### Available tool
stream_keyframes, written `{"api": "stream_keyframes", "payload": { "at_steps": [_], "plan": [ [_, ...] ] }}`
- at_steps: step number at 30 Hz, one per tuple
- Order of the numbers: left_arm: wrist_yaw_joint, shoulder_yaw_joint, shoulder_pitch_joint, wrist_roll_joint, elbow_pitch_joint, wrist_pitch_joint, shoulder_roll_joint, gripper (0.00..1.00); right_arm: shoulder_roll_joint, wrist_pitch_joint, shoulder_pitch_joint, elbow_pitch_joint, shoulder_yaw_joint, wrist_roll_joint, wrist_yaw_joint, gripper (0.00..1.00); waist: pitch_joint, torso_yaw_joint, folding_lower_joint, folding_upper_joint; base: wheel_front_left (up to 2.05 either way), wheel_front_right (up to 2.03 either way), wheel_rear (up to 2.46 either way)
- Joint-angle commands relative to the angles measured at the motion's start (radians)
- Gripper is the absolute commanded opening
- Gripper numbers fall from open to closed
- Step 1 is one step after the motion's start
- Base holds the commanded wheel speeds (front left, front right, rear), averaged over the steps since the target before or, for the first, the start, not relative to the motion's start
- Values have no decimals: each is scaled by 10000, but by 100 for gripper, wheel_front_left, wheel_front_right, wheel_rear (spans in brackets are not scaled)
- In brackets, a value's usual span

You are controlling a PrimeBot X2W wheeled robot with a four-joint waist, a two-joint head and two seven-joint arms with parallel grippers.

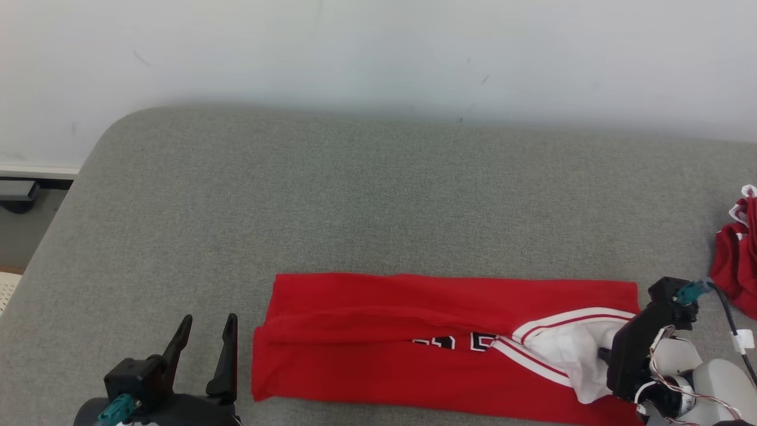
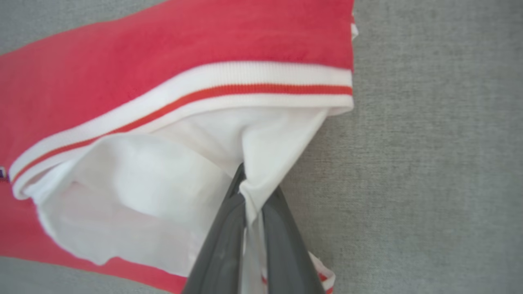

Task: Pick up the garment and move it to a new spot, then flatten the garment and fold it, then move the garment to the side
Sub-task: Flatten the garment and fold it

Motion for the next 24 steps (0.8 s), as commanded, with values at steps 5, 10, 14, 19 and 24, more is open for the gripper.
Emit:
{"api": "stream_keyframes", "payload": {
  "at_steps": [5,10,14,19,24],
  "plan": [
    [62,-26,149,-142,-30,-61,131,100,-111,316,272,-882,-1265,-875,-23,0,-74,-144,-1,-1,0,0,0],
    [98,-51,180,-154,-31,-108,127,100,-101,910,479,-1939,-2195,-1436,-22,0,-133,-283,-1,-1,0,0,0],
    [108,-90,199,-178,-59,-107,151,100,-101,1394,589,-2798,-2669,-1767,-22,0,-177,-358,-1,-1,0,0,0],
    [106,-142,227,-203,-51,-118,167,100,-90,1988,774,-3771,-2999,-2126,-22,0,-249,-380,-1,-1,0,0,0],
    [107,-202,262,-193,-22,-111,155,100,-93,2442,1057,-4323,-2931,-1982,-22,0,-319,-345,-1,-1,0,0,0]
  ]
}}
